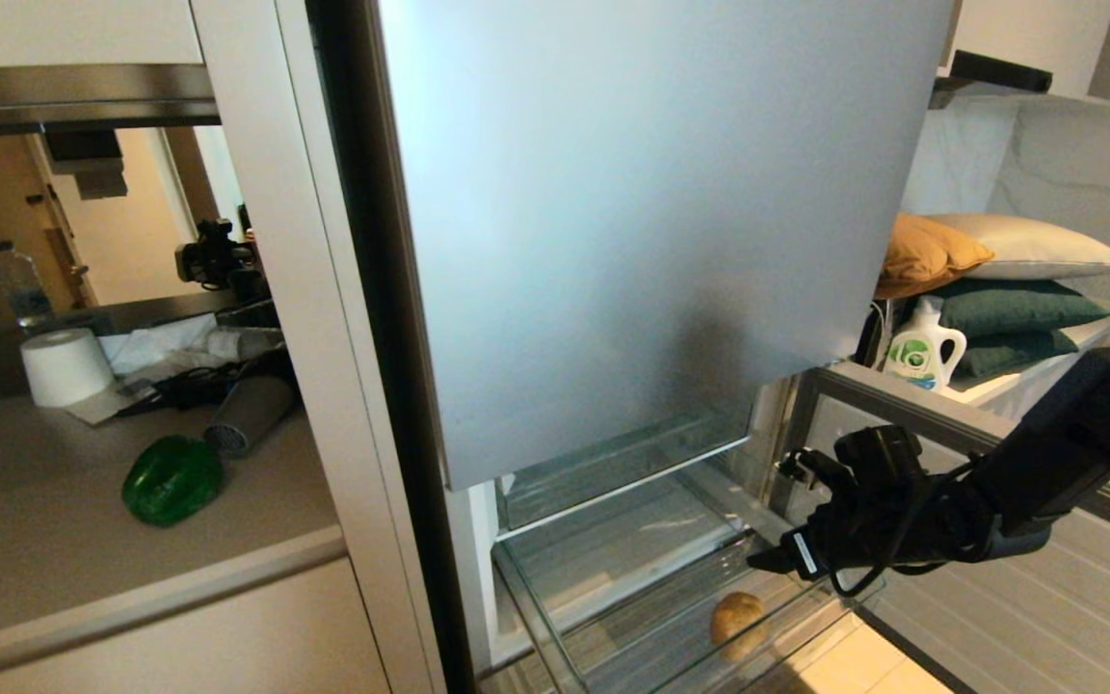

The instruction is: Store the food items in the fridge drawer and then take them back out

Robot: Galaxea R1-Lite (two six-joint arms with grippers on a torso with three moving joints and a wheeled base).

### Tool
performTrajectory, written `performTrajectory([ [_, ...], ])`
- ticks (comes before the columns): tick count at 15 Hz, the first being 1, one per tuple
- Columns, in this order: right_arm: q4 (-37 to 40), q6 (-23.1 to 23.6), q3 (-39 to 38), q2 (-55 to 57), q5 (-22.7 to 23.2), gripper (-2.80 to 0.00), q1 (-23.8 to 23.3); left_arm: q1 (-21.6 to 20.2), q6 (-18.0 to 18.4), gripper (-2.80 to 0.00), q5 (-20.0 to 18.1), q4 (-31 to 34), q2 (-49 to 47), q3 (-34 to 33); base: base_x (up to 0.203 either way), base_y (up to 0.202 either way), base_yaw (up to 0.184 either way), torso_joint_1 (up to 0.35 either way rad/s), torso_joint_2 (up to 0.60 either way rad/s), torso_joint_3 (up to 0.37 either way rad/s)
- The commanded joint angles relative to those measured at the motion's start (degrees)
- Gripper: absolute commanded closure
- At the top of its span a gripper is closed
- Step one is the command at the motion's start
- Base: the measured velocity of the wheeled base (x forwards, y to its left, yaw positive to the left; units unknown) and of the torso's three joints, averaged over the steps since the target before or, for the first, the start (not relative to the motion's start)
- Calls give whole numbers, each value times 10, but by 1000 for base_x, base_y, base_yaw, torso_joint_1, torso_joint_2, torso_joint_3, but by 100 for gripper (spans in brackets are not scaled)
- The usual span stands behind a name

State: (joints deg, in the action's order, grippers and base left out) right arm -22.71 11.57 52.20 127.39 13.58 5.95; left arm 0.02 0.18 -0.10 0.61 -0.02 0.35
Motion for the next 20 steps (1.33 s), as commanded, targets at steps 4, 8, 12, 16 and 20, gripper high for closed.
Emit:
performTrajectory([
  [4,-2,2,-8,-17,3,-280,-3,0,0,0,0,0,0,0,0,0,0,0,0,0],
  [8,-5,1,-32,-31,5,-280,-12,1,0,0,0,0,0,0,0,0,0,0,0,0],
  [12,-68,6,-42,-17,3,-280,-26,0,0,0,0,0,0,0,0,0,0,0,0,0],
  [16,-68,11,-43,-13,2,-280,-26,0,0,0,0,0,0,0,0,0,0,0,0,0],
  [20,-68,12,-44,-13,1,-280,-27,0,0,0,0,0,0,0,-1,87,-5,1,6,3],
])
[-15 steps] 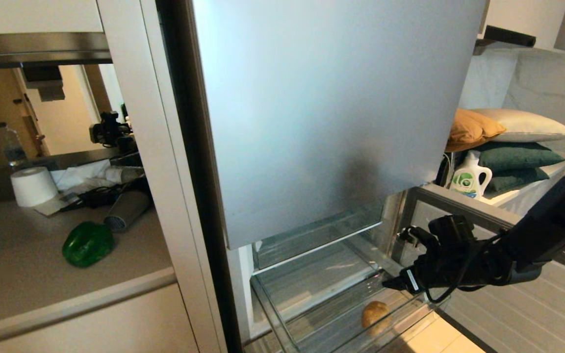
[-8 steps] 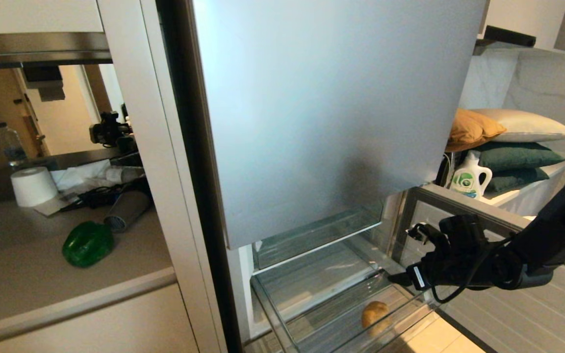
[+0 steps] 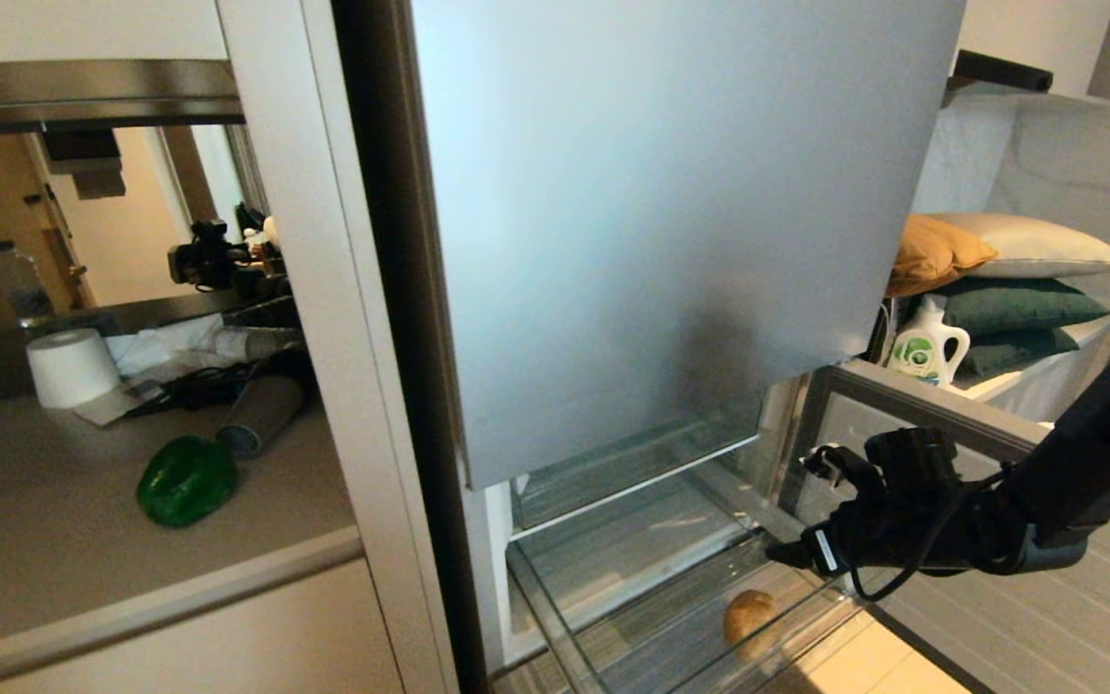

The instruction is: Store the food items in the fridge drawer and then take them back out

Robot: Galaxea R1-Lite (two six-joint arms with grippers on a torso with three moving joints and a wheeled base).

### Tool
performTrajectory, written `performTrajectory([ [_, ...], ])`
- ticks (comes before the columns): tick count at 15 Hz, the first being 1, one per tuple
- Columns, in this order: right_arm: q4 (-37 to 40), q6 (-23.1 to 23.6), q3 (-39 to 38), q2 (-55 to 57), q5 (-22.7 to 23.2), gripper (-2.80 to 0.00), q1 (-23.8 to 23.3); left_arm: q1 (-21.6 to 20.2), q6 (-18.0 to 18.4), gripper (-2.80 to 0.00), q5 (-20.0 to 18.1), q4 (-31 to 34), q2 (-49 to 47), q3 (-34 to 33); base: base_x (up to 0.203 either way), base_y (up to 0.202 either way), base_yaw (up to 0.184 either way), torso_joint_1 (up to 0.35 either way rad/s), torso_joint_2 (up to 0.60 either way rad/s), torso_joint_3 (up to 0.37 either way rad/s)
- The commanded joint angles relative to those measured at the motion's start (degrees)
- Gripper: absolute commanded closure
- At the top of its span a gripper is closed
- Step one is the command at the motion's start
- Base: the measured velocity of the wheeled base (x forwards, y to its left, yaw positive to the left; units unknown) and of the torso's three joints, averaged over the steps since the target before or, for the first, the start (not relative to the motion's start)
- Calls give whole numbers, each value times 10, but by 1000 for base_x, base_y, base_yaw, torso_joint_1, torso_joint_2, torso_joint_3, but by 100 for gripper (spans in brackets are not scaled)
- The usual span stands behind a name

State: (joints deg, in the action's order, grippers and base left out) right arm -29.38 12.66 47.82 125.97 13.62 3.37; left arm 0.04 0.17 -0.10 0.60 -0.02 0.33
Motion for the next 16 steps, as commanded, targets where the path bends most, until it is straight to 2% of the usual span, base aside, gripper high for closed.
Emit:
performTrajectory([
  [1,-2,1,1,2,0,-280,-4,0,0,0,0,0,0,0,0,195,2,-8,12,14],
  [6,0,5,23,27,-1,-280,-9,0,1,0,0,0,0,0,0,172,-1,1,7,2],
  [16,-1,40,48,141,3,-280,-25,0,16,0,-3,0,0,-2,0,0,0,0,0,0],
])
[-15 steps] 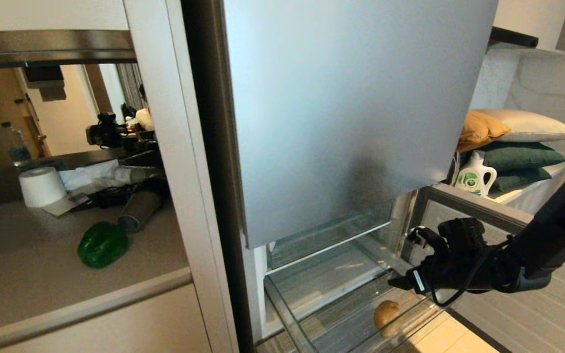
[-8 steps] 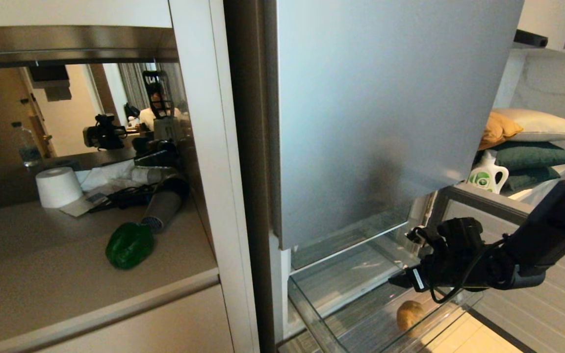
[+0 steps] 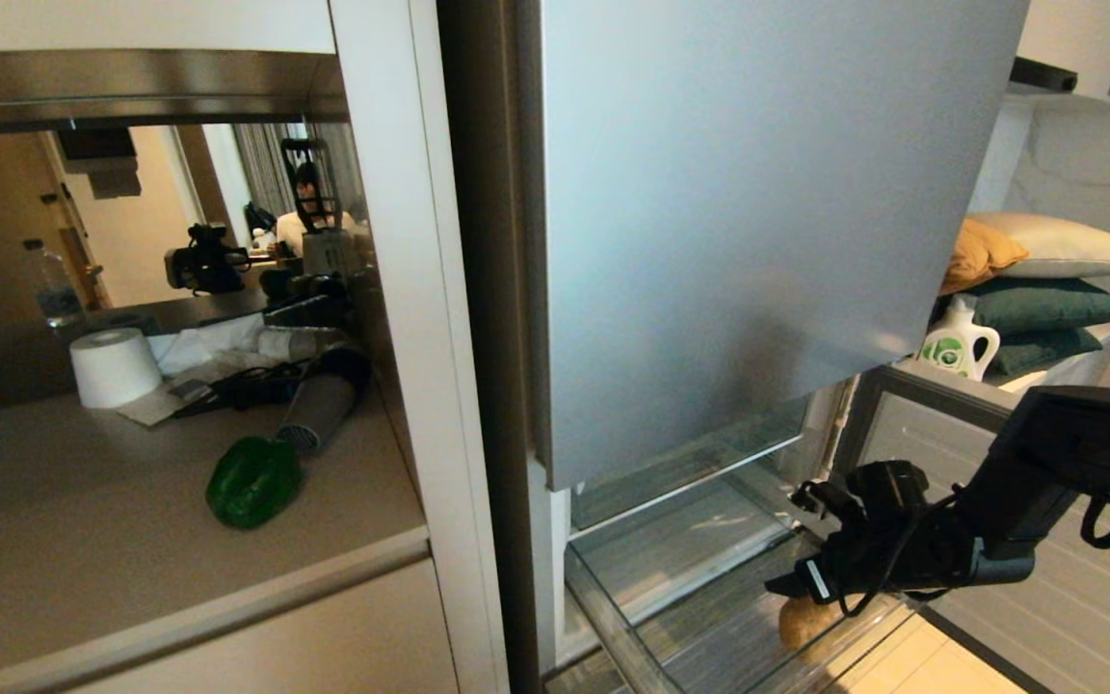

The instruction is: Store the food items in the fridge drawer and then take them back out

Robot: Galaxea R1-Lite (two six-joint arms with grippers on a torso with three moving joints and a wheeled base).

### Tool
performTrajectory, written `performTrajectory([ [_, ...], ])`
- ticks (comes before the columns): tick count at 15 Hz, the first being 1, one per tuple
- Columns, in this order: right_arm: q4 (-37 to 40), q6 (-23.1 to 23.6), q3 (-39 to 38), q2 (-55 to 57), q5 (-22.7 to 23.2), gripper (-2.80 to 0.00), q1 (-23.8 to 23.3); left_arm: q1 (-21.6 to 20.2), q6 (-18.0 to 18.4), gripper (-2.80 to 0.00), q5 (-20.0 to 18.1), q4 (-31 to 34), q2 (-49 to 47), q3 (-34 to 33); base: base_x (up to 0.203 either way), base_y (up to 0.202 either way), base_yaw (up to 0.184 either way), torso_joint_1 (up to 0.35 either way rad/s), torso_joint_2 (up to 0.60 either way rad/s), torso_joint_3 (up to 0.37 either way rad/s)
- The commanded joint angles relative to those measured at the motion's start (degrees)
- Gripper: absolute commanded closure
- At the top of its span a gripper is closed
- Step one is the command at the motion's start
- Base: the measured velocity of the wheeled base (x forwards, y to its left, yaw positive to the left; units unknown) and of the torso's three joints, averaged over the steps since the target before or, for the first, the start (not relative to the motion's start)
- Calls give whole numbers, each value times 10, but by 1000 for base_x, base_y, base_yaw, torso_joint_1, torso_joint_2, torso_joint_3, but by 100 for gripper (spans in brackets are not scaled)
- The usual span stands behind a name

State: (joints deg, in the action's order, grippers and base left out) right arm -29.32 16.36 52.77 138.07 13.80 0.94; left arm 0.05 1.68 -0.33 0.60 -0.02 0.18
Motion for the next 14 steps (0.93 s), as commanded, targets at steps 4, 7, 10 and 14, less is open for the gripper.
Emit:
performTrajectory([
  [4,6,4,6,25,1,-280,-1,0,1,0,0,0,0,0,0,0,0,0,0,0],
  [7,55,4,38,25,1,-280,-1,0,3,0,0,0,0,0,0,0,0,0,0,0],
  [10,83,3,70,25,0,-280,-1,0,3,0,0,0,0,0,0,0,0,0,0,0],
  [14,183,3,139,14,-1,-280,-1,0,3,0,0,0,0,0,0,0,0,0,0,0],
])
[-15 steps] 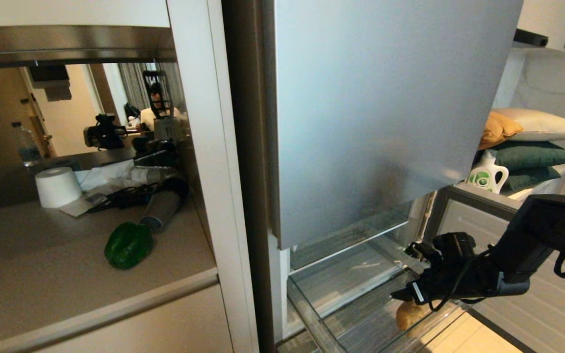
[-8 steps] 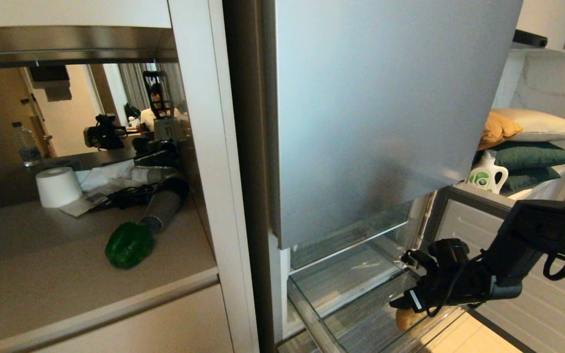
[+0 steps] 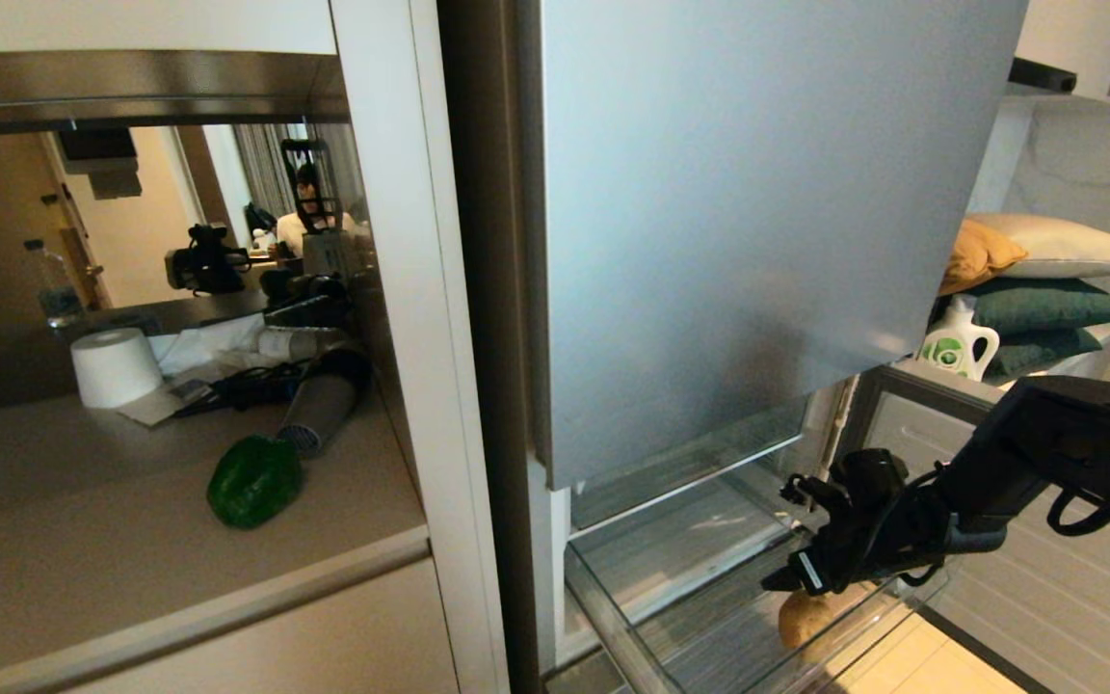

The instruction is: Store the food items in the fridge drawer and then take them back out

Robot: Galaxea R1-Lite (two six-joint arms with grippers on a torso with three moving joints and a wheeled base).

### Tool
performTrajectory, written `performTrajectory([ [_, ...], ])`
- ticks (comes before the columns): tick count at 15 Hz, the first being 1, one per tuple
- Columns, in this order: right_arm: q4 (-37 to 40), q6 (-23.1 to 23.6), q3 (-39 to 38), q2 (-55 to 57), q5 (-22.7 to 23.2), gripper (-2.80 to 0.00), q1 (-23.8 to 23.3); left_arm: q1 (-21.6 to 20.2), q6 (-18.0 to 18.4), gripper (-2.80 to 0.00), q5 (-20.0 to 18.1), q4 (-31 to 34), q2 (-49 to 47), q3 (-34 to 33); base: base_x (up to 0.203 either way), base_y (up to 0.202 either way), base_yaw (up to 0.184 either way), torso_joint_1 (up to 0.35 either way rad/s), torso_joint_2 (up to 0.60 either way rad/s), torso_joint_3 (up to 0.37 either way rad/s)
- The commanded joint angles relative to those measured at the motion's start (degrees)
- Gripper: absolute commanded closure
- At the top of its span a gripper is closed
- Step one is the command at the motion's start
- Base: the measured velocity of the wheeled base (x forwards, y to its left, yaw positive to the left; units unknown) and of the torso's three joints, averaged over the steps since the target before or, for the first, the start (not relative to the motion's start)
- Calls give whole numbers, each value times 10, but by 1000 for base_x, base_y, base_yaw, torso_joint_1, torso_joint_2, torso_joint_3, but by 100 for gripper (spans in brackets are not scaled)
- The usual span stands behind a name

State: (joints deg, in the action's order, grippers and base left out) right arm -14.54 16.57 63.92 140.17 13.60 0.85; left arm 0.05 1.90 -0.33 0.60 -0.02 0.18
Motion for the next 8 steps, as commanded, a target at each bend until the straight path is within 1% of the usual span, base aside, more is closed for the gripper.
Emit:
performTrajectory([
  [1,70,0,50,-9,1,-280,0,0,0,0,0,0,0,0,0,0,0,0,0,0],
  [3,131,0,86,-9,1,-280,0,0,0,0,0,0,0,0,0,0,0,0,0,0],
  [5,181,0,105,-16,2,-280,0,0,0,0,0,0,0,0,0,0,0,0,0,0],
  [8,212,0,113,-24,3,-280,-1,0,1,0,-1,0,0,0,0,0,0,0,0,0],
])
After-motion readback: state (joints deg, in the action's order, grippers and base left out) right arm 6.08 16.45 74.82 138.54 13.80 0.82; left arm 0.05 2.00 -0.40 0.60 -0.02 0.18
